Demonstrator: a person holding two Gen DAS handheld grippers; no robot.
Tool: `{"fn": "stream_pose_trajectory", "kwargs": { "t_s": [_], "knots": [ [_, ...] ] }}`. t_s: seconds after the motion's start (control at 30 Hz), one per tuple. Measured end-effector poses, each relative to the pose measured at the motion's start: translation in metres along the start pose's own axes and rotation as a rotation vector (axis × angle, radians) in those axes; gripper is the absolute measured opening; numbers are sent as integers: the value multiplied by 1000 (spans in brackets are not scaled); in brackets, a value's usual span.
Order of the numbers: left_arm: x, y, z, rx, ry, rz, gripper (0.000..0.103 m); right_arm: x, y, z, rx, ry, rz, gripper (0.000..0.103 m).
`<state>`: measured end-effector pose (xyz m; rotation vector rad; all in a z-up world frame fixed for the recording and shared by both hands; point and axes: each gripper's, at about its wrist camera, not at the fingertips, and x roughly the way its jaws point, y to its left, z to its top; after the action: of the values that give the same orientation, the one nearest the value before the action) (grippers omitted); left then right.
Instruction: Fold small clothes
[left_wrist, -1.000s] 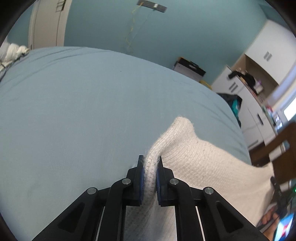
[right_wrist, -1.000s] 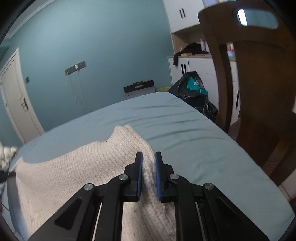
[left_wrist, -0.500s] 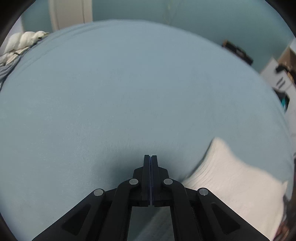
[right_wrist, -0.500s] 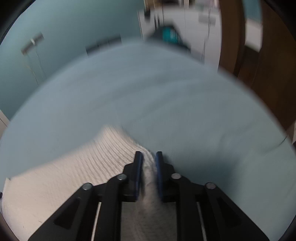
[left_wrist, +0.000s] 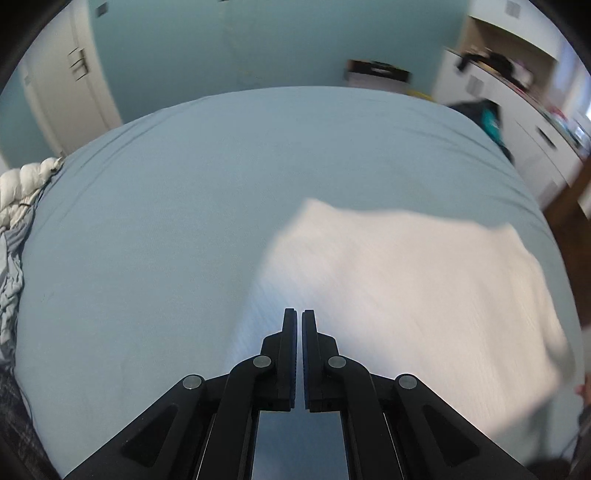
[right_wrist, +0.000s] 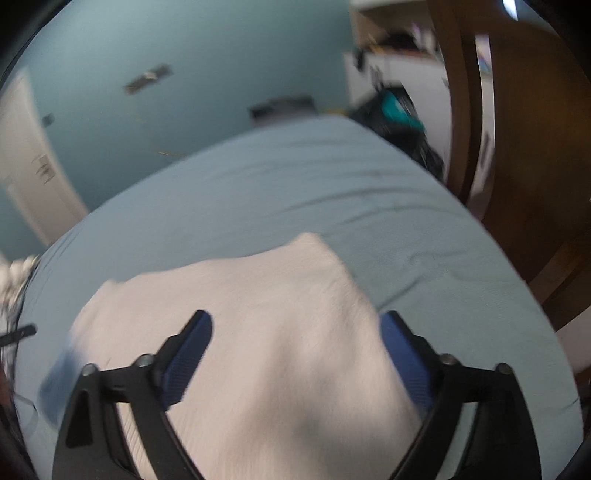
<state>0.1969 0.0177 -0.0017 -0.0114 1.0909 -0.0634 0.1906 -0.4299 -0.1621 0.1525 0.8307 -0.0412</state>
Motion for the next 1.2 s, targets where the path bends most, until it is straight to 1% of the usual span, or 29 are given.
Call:
{"fn": "stream_pose_trajectory", "kwargs": {
  "t_s": [0.03,0.07,0.13,0.17,0.23,0.27,0.3,0.4,0.47,0.5,0.53,0.57,0.6,0.67,0.7,0.73,0.8,0.9,0.93,0.97,1.03,1.1,1.17,1.2],
  "knots": [
    [-8,-11,-8,15,-9,-17,2,-20,10,-14,-33,-25,0,99],
    [-15,-24,-24,24,-16,-34,2,-31,21,-23,-56,-43,-6,100],
    [-13,-38,-43,26,-1,-35,2,-47,35,-43,-84,-55,-23,100],
    [-2,-47,-55,25,31,-31,2,-47,41,-54,-85,-25,-17,100],
    [20,-58,-65,52,103,-26,2,-34,47,-71,-67,69,34,100],
    [32,-63,-72,71,125,-5,2,-25,48,-73,-71,101,45,100],
    [44,-64,-79,91,132,34,2,-16,51,-82,-102,152,39,100],
    [65,-60,-84,118,132,72,2,7,44,-97,-166,251,-65,100],
    [71,-54,-84,80,121,62,2,16,32,-113,-164,355,-46,100],
    [75,-49,-85,55,121,49,2,18,30,-115,-164,380,-44,101],
    [75,-42,-92,51,113,45,2,16,29,-117,-158,404,-48,101],
    [77,-43,-94,74,89,54,2,15,29,-118,-148,417,-54,102],
    [79,-49,-97,128,56,88,2,14,28,-119,-131,428,-59,102],
    [85,-57,-100,208,15,148,2,14,25,-117,-120,429,-59,102],
    [85,-64,-103,243,-8,185,2,17,22,-113,-120,417,-58,102],
    [86,-69,-105,259,-21,215,2,12,22,-111,-119,395,-55,102],
    [88,-73,-104,259,-31,235,2,-3,21,-106,-105,345,-40,102],
    [84,-74,-103,258,-29,234,2,-27,8,-91,-17,219,-2,102],
    [76,-76,-109,260,-28,230,2,-31,3,-88,9,189,2,102],
    [71,-74,-106,248,-24,216,2,-30,1,-86,19,180,-12,102],
    [57,-66,-99,152,-11,145,2,-22,1,-89,7,213,-85,102],
    [47,-50,-87,55,19,83,2,-9,4,-91,-6,255,-125,102],
    [44,-36,-84,20,53,54,2,0,6,-95,-40,291,-158,102],
    [44,-32,-83,16,62,52,2,4,4,-99,-62,297,-169,102]
  ]
}}
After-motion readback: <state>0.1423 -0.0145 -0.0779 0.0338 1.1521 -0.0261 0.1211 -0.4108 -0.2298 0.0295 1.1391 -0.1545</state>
